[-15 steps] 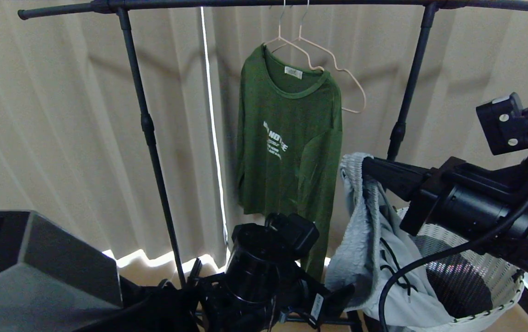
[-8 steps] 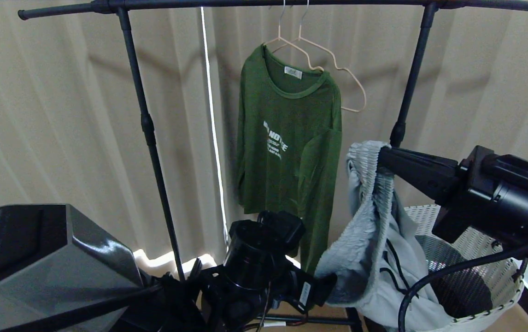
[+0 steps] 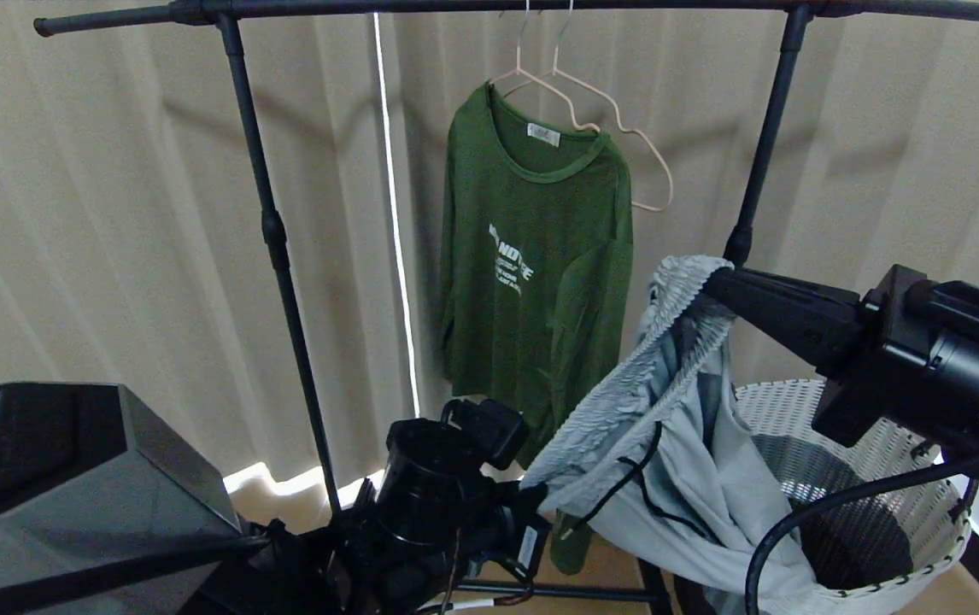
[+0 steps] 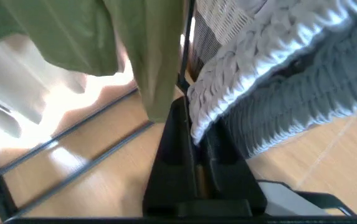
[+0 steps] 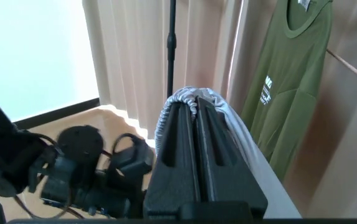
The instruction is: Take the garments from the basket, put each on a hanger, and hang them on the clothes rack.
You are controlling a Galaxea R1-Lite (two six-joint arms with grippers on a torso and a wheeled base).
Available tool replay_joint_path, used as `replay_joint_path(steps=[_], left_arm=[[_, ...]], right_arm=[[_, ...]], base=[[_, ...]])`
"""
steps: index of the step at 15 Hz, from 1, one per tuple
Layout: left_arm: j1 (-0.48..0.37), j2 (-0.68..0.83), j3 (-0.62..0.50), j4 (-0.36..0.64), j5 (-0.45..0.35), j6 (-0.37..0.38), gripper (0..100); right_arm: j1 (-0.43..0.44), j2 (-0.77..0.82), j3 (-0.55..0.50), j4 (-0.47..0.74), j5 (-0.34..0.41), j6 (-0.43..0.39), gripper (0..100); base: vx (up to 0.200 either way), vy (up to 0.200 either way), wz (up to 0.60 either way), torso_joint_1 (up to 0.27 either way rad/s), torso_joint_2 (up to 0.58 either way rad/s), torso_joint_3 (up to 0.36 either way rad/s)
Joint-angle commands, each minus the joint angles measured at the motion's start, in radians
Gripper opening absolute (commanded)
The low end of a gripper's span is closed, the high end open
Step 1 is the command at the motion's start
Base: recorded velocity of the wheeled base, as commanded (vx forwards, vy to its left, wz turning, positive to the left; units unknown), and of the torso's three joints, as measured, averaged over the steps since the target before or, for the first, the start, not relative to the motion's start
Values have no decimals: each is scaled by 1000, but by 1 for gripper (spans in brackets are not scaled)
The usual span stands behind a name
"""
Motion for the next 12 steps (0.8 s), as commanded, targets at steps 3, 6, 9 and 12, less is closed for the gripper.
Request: replay_joint_path(steps=[3,6,9,12], left_arm=[[199,-177,136,-105,-4,137,0],[322,-436,35,182,-12,142,0],[383,-631,-211,584,-98,142,0],[383,-649,-455,793,-108,142,0]], right_arm=[[-76,62,9,-2,-9,-3,0],[-151,129,2,-12,-10,-25,0],[-173,141,-11,-14,-13,-69,0],[-209,143,-35,-40,-12,-88,0]], base=[[0,0,0,0,0,0],[0,0,0,0,0,0],[0,0,0,0,0,0],[0,0,0,0,0,0]])
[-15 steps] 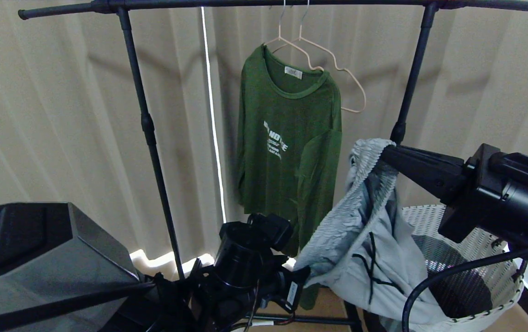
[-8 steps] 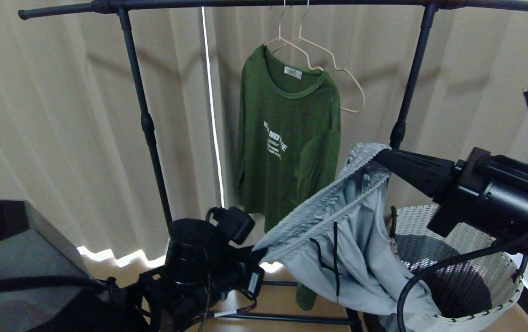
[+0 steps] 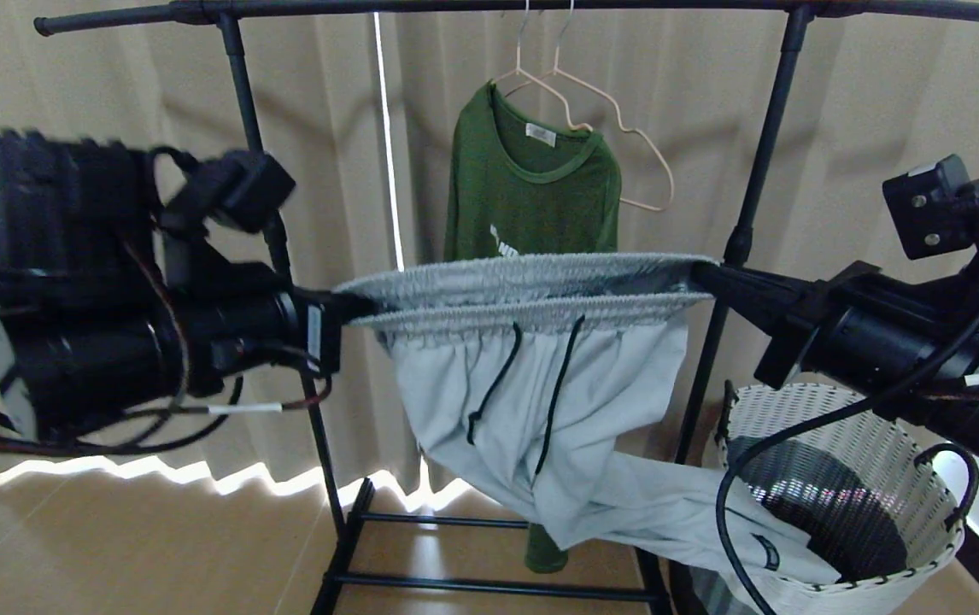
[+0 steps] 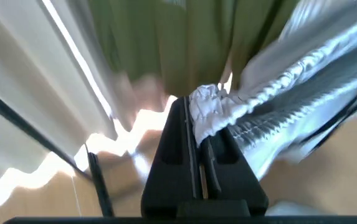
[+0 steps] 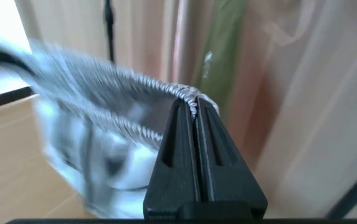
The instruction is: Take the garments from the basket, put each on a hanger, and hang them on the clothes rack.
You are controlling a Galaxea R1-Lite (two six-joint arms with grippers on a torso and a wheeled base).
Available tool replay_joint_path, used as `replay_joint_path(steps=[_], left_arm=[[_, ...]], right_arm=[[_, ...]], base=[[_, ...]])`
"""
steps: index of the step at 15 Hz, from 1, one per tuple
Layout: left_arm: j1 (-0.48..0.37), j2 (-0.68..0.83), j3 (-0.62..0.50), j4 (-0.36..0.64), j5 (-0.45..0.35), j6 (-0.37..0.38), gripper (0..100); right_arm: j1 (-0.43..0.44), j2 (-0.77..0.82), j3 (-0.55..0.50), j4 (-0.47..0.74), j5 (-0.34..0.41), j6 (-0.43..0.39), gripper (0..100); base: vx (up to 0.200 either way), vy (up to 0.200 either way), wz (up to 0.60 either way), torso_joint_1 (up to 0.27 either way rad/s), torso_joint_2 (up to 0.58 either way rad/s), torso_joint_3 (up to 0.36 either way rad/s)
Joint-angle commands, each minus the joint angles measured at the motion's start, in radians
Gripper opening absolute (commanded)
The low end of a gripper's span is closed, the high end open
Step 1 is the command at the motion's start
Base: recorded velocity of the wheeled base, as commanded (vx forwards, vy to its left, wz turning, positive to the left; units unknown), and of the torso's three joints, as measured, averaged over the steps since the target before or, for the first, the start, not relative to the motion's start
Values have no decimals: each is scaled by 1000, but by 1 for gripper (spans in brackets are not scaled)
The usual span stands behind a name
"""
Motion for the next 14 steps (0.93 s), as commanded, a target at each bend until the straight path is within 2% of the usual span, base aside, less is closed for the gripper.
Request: replay_joint_path(steps=[1,3,5,7,9,14], left_arm=[[20,-82,-255,162,-15,3,0],[11,-50,-347,211,-15,54,0],[8,-16,-378,215,-10,105,0],[-23,-13,-338,214,-5,102,0],[-40,-28,-232,189,-5,95,0],[-46,-71,-197,176,-1,66,0]], right_arm=[[-54,14,-35,-12,2,-10,0],[-100,21,-82,-10,3,-10,0],[-116,23,-135,-4,5,-10,0],[-116,20,-141,-4,5,-10,0],[-116,12,-89,-12,3,-10,0],[-116,6,-75,-13,0,-8,0]], base=[[0,0,0,0,0,0],[0,0,0,0,0,0],[0,0,0,0,0,0],[0,0,0,0,0,0],[0,0,0,0,0,0],[0,0,0,0,0,0]])
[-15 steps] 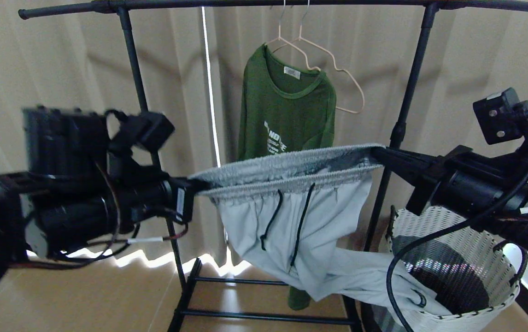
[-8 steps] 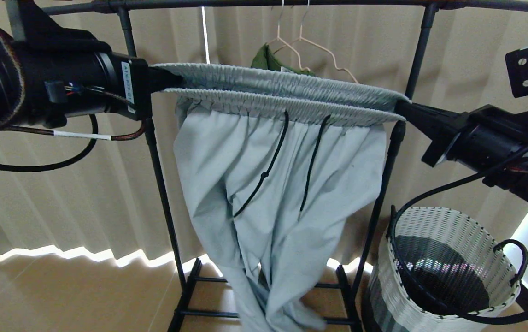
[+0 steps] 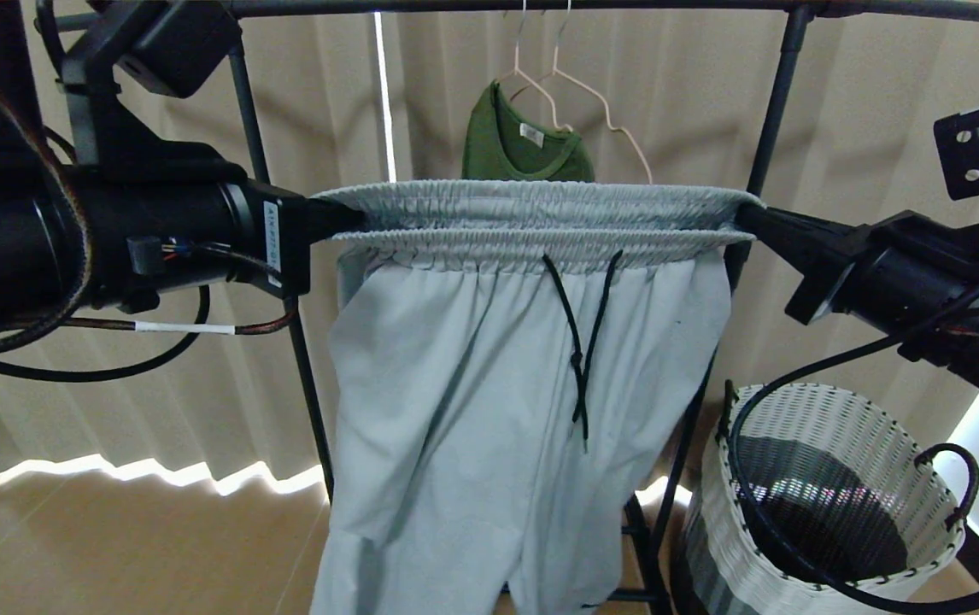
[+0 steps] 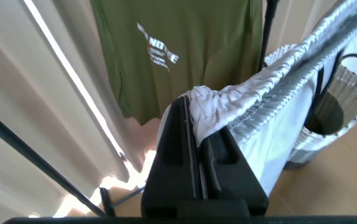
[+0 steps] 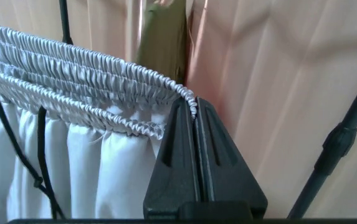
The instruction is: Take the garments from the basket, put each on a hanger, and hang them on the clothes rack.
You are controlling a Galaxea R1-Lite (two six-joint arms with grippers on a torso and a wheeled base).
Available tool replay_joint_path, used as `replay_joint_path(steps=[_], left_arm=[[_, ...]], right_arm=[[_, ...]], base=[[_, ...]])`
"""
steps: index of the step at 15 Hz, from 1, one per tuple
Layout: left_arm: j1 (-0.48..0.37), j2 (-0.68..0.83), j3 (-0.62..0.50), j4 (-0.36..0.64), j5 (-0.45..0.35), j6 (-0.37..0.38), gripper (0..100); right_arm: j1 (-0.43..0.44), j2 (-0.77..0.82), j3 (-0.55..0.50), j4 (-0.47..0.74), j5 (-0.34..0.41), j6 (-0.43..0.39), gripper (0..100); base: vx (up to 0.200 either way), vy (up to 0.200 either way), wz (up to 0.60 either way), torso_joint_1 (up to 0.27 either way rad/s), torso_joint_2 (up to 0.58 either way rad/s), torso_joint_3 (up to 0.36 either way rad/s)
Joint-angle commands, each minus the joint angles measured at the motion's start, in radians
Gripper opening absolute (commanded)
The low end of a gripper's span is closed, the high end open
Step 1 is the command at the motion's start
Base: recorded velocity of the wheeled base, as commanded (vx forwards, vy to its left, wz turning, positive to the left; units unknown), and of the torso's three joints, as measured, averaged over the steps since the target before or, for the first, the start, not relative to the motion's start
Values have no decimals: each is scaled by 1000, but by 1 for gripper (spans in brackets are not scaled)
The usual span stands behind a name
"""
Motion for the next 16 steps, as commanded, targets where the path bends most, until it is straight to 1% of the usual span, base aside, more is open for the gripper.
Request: replay_joint_path(steps=[1,4,8,9,10,11,12,13,14,15,16], left_arm=[[-3,-19,17,0,-1,0,0],[-3,-18,17,-5,-3,-12,0],[-3,0,31,-6,-1,-20,0],[-3,25,17,-8,2,-49,0],[-3,42,2,-8,7,-64,0],[-4,68,-18,-13,16,-76,0],[-3,88,-24,-37,16,-78,0],[-3,116,-23,-86,21,-78,0],[-3,129,-23,-109,33,-78,0],[-13,158,-23,-144,73,-79,0],[-21,168,-24,-151,90,-83,0]], right_arm=[[0,-3,5,0,0,1,0],[0,-3,-1,0,-2,-1,0],[0,-29,20,11,-2,-1,0],[0,-72,22,55,0,-2,0],[0,-119,15,140,0,-2,0],[3,-197,6,270,9,-1,0],[11,-234,5,334,12,1,0],[33,-260,8,377,12,2,0],[45,-269,12,385,14,4,0],[79,-286,20,400,14,5,0],[91,-292,20,409,15,5,0]], base=[[0,0,0,0,0,0],[0,0,0,0,0,0],[0,0,0,0,0,0],[0,0,0,0,0,0],[0,0,0,0,0,0],[0,0,0,0,0,0],[0,0,0,0,0,0],[0,0,0,0,0,0],[0,0,0,0,0,0],[0,0,0,0,0,0],[0,0,0,0,0,0]])
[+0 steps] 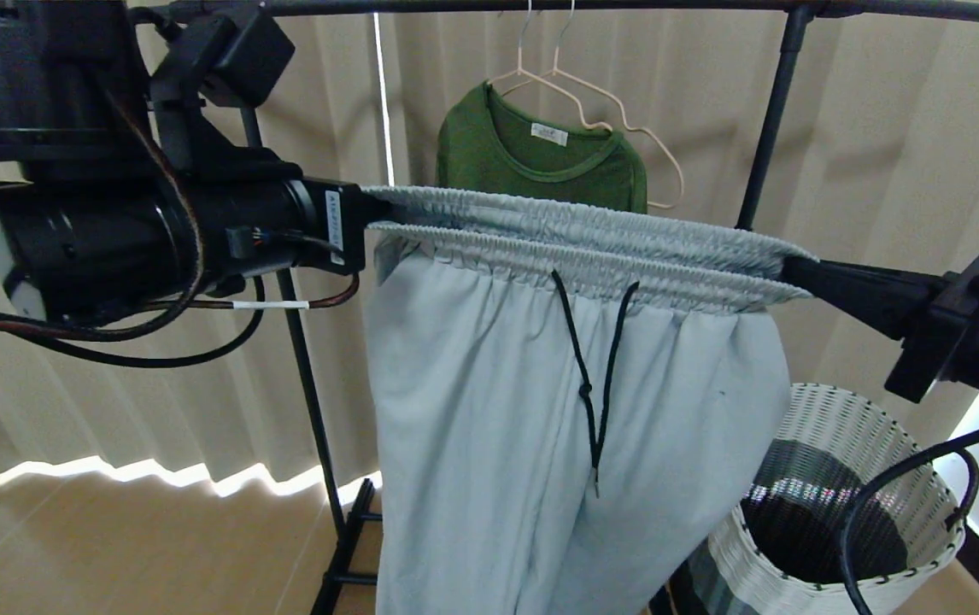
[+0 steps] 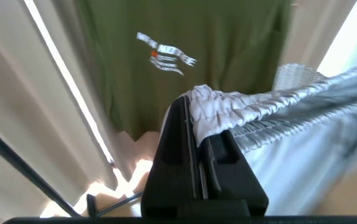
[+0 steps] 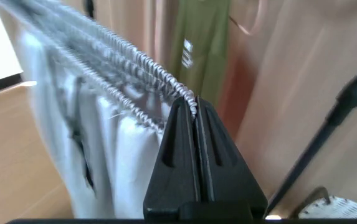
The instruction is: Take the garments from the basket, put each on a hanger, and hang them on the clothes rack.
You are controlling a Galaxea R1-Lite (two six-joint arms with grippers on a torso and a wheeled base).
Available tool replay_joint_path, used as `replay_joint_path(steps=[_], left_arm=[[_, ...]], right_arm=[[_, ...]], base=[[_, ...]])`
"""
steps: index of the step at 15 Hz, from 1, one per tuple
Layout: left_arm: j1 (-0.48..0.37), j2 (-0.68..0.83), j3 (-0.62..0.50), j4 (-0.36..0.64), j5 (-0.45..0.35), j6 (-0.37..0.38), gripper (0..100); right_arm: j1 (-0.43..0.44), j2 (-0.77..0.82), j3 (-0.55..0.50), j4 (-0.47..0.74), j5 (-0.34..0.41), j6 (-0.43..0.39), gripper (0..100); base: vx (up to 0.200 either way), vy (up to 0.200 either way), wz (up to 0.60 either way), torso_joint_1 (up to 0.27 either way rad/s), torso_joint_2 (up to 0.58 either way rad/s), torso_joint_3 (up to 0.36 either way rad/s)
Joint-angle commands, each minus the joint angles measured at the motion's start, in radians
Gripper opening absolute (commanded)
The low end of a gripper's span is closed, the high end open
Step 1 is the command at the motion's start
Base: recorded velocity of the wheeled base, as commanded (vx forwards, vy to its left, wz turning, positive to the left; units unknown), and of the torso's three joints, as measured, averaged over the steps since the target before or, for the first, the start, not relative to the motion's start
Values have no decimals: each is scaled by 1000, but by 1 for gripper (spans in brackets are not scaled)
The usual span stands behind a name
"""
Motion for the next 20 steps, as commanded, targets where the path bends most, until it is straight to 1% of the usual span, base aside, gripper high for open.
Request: replay_joint_path(steps=[1,4,6,7,9,10,11,12,13,15,17,18,20], left_arm=[[-15,51,-3,-14,18,-12,0],[-16,38,11,-8,20,-10,0],[-13,3,25,0,20,-6,0],[-15,-17,25,25,18,-4,0],[-18,-67,25,112,8,-2,0],[-18,-81,23,134,6,-1,0],[-18,-106,22,178,0,7,0],[-18,-127,19,216,-3,30,0],[-18,-144,22,238,-3,45,0],[-38,-179,25,272,-42,48,0],[-56,-210,25,308,-92,48,0],[-73,-236,26,341,-138,48,0],[-105,-258,43,351,-175,48,0]], right_arm=[[37,-49,5,17,3,1,0],[35,-37,9,16,-4,0,0],[23,-28,14,8,-8,-2,0],[12,-23,12,7,-8,-3,0],[-20,1,-3,-4,-8,-7,0],[-29,11,-9,-12,-7,-7,0],[-43,46,-23,-39,-7,-5,0],[-58,87,-45,-78,-7,-7,0],[-64,116,-66,-101,-7,-7,0],[-66,164,-117,-121,-8,-5,0],[-66,198,-140,-145,-8,-5,0],[-66,225,-153,-182,-7,-5,0],[-64,250,-172,-208,-5,-5,0]], base=[[0,0,0,0,0,0],[0,0,0,0,0,0],[0,0,0,0,0,0],[0,0,0,0,0,0],[0,0,0,0,0,0],[0,0,0,0,0,0],[0,0,0,0,0,0],[0,0,0,0,0,0],[0,0,0,0,0,0],[0,0,0,0,0,0],[0,0,0,0,0,0],[0,0,0,0,0,0],[0,0,0,0,0,0]])
